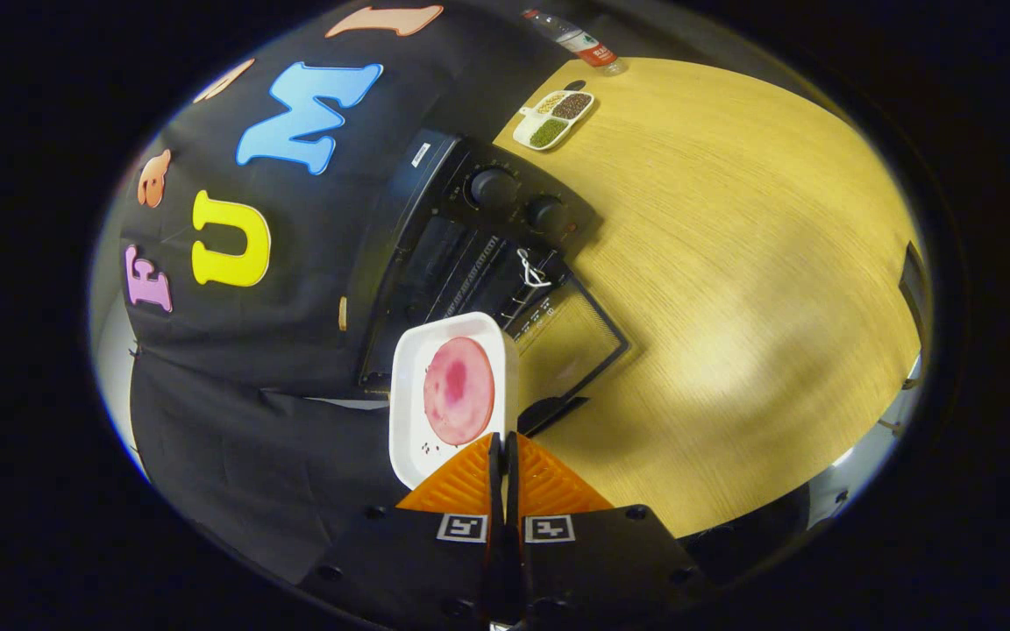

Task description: Open the toaster oven, put the food inside, and close the toaster oven door.

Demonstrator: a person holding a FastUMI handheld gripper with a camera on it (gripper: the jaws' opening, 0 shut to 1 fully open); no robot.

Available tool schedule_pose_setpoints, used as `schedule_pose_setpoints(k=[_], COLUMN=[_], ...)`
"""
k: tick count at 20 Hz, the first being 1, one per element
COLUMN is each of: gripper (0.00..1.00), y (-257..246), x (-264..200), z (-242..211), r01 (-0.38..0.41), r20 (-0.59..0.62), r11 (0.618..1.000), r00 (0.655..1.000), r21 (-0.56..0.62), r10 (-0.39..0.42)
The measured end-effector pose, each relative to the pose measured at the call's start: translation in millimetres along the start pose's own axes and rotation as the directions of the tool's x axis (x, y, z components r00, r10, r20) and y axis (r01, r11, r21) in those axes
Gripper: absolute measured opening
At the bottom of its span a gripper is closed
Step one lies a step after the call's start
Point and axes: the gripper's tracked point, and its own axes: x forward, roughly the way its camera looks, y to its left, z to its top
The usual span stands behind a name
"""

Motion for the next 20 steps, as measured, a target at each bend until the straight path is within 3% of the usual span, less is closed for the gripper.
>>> schedule_pose_setpoints(k=[15, 20], gripper=[0.02, 0.02], y=[18.9, 25.3], x=[103.1, 125.8], z=[49.1, 57.2], r01=[-0.016, -0.006], r20=[0.063, 0.130], r11=[0.988, 0.992], r00=[0.998, 0.991], r21=[0.153, 0.129], r10=[0.006, -0.011])
